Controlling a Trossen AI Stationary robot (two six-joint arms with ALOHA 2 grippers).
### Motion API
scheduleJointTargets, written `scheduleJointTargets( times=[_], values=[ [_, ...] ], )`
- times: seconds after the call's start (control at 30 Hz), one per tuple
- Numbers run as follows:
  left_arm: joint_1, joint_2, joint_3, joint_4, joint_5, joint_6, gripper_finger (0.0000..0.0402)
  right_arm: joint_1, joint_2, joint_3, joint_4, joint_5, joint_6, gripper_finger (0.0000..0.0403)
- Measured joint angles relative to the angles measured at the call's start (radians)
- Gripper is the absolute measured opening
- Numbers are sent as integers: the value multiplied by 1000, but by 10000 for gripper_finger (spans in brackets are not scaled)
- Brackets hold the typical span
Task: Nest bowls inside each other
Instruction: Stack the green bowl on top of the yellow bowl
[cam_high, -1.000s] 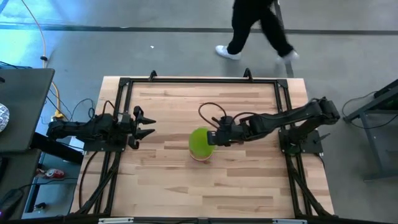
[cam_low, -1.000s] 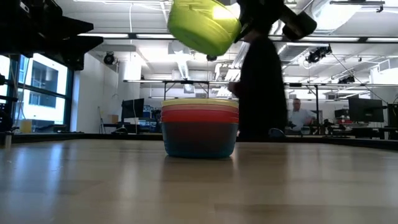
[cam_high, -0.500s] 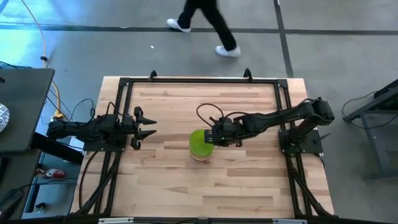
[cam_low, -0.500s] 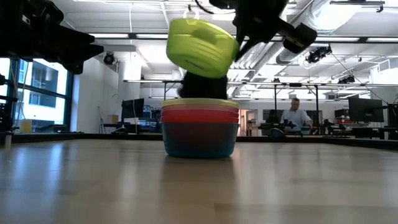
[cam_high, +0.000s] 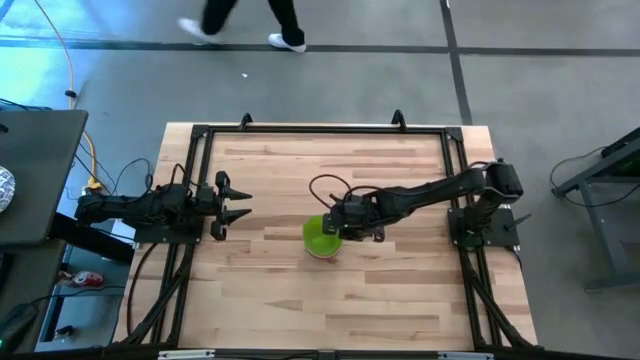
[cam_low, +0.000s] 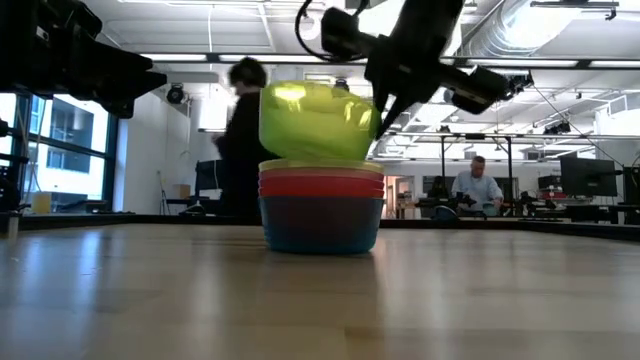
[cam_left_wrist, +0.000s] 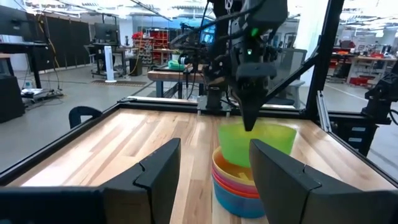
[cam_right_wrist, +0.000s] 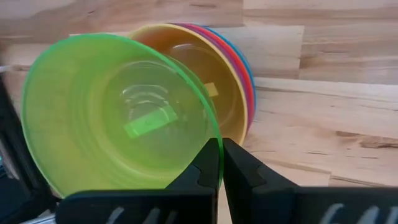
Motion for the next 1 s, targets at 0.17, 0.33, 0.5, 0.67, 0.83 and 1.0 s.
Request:
scheduleJointTargets(
  times=[0.17, 0.33, 0.5, 0.67, 0.83, 1.0],
  values=[
    [0, 0, 0, 0, 4, 7, 181, 0, 27, 0, 1, -18, 2, 0],
    [0, 0, 0, 0, 6, 7, 181, 0, 36, 0, -17, -24, 10, 0],
    [0, 0, 0, -1, 7, 7, 181, 0, 38, 0, -38, -31, 10, 0],
    [0, 1, 0, -1, 7, 7, 181, -6, 38, 0, -51, -34, 24, 0],
    [0, 0, 0, -1, 7, 7, 181, -16, 38, 0, -71, -47, 23, 0],
    [0, 0, 0, -2, 8, 7, 181, -20, 38, 0, -102, -49, 21, 0]
  ],
)
